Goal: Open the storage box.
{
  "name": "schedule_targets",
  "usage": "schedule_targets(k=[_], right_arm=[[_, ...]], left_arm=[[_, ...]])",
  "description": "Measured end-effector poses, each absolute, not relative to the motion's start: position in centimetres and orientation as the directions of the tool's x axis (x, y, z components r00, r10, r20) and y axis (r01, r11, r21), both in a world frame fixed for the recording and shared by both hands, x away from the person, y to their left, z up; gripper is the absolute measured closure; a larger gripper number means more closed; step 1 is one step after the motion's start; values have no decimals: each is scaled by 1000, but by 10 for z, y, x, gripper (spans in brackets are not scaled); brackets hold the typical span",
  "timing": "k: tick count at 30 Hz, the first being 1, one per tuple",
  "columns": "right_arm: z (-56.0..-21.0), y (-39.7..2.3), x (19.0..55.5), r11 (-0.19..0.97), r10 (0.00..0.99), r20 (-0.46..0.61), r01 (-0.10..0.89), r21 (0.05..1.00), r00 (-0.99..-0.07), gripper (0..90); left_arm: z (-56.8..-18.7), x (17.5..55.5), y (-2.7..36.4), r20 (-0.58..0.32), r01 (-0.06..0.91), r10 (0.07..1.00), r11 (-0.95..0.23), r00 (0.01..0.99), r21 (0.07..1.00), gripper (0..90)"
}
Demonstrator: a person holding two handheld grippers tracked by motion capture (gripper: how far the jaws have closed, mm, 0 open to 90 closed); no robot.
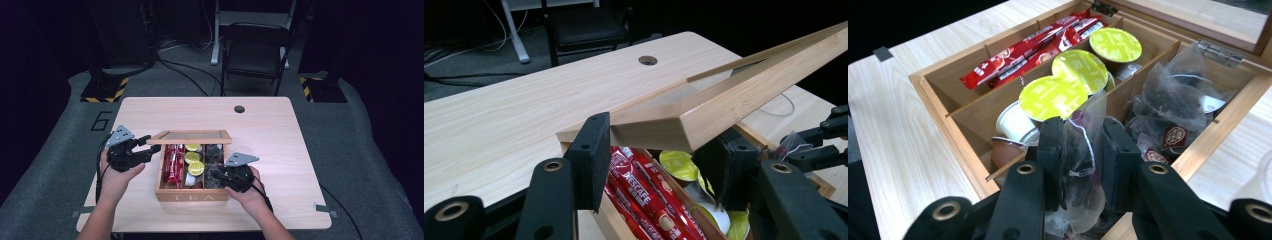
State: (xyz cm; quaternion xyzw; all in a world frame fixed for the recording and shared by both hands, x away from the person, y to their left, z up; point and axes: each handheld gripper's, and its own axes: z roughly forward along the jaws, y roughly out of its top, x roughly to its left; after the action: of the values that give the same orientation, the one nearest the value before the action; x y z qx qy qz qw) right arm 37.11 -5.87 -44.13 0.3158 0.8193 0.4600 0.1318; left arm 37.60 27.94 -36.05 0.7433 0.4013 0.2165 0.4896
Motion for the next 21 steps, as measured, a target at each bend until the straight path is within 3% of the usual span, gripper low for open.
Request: schedule_targets(k=[21], right_arm=[[-410, -93, 375, 300, 692, 62, 365, 881, -719, 738]], left_arm=[[-361, 375, 279, -67, 383, 810, -201, 582, 902, 489]])
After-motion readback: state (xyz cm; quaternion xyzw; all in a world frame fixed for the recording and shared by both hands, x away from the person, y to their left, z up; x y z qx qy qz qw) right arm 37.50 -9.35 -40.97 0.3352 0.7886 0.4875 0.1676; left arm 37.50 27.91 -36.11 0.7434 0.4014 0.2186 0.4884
